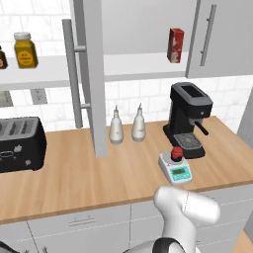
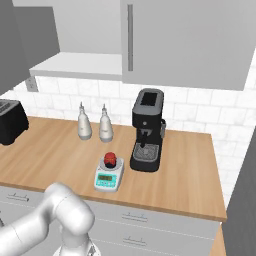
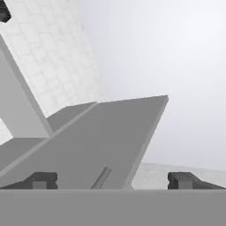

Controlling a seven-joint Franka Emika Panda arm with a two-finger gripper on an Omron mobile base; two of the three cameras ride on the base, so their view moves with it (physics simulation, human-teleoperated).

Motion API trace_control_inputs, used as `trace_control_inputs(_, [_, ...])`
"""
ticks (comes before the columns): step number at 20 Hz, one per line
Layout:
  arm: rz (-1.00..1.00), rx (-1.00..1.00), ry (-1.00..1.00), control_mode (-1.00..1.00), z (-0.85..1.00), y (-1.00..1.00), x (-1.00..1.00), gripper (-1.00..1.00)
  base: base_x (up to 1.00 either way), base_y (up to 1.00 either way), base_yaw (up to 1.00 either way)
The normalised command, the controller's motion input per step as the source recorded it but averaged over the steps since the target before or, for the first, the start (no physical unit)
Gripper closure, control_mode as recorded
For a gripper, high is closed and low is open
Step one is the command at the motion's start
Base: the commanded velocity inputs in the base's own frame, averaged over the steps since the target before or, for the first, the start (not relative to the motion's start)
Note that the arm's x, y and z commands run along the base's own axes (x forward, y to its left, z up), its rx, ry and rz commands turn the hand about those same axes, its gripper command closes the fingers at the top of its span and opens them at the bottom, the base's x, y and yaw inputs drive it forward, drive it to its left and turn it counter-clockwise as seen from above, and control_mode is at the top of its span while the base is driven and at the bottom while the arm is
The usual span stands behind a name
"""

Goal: Pick the jam and place it on the digital scale for weighing, and close the cabinet.

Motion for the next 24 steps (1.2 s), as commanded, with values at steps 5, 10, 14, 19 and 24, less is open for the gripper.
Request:
trace_control_inputs(5, [-0.12,-0.06,0.20,-1.00,-0.23,0.23,0.87,-1.00,0.00,0.00,0.00])
trace_control_inputs(10, [-0.09,0.00,0.34,-1.00,-0.34,-0.24,0.72,-1.00,0.00,0.00,0.00])
trace_control_inputs(14, [-0.06,-0.02,0.33,-1.00,-0.85,-0.32,0.77,-1.00,0.00,0.00,0.00])
trace_control_inputs(19, [-0.05,-0.02,0.18,-1.00,-0.38,-0.29,0.52,-1.00,0.00,0.00,0.00])
trace_control_inputs(24, [-0.09,-0.06,0.33,-1.00,-0.08,-0.49,0.71,-1.00,0.00,0.00,0.00])
